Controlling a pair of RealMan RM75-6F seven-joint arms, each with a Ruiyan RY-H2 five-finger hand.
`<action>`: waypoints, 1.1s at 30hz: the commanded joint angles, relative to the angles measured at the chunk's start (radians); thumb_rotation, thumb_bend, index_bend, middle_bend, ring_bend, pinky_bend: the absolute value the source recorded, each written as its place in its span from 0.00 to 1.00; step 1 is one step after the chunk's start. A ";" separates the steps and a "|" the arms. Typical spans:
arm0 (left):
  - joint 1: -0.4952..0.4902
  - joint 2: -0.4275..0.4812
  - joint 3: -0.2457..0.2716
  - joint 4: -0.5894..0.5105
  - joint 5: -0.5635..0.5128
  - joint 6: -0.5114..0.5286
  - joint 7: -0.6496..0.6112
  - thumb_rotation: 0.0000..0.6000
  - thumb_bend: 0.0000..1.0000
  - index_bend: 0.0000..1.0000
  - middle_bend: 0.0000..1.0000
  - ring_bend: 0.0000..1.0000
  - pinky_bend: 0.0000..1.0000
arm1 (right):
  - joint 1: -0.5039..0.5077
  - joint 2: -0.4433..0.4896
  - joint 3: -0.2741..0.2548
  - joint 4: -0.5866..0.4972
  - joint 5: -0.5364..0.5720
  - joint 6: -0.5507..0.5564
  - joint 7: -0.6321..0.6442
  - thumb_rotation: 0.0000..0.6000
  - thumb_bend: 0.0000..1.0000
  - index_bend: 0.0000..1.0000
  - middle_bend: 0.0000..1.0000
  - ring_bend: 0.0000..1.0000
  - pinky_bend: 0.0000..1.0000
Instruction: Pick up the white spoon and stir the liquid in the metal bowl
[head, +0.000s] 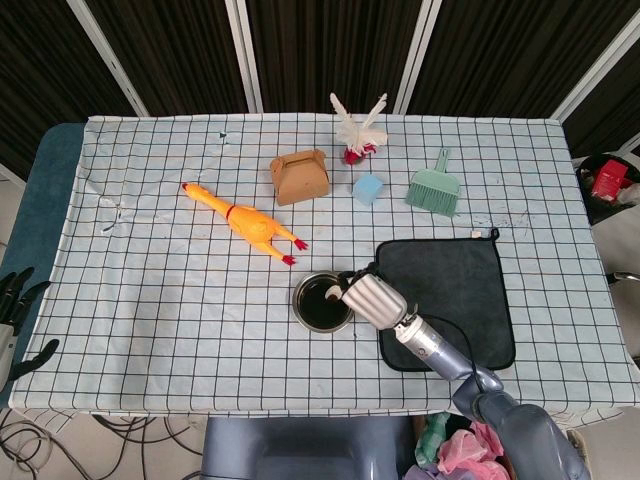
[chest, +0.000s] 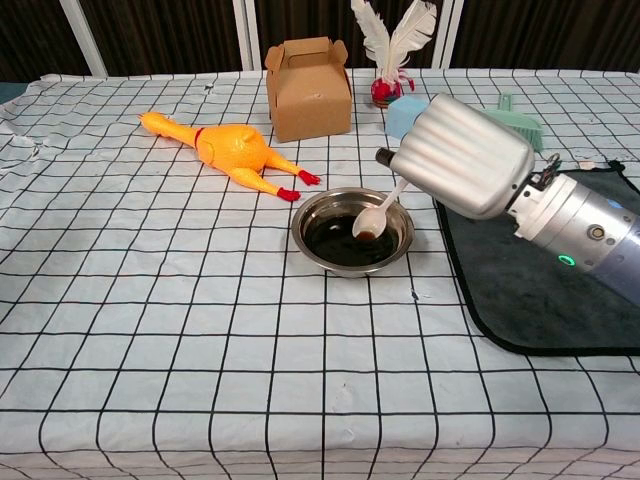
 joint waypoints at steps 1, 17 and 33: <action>0.000 0.000 0.000 -0.001 -0.001 -0.001 0.000 1.00 0.21 0.15 0.03 0.00 0.00 | -0.012 0.017 -0.013 -0.020 -0.005 0.007 -0.008 1.00 0.37 0.71 0.91 1.00 0.99; 0.002 0.001 0.000 -0.002 0.001 0.003 -0.001 1.00 0.21 0.15 0.03 0.00 0.00 | -0.048 0.061 -0.049 -0.159 -0.033 0.034 -0.053 1.00 0.37 0.72 0.91 1.00 0.99; 0.004 0.004 0.000 0.000 0.003 0.006 -0.007 1.00 0.21 0.15 0.03 0.00 0.00 | -0.005 0.001 0.006 -0.168 -0.013 0.000 -0.031 1.00 0.37 0.72 0.91 1.00 0.99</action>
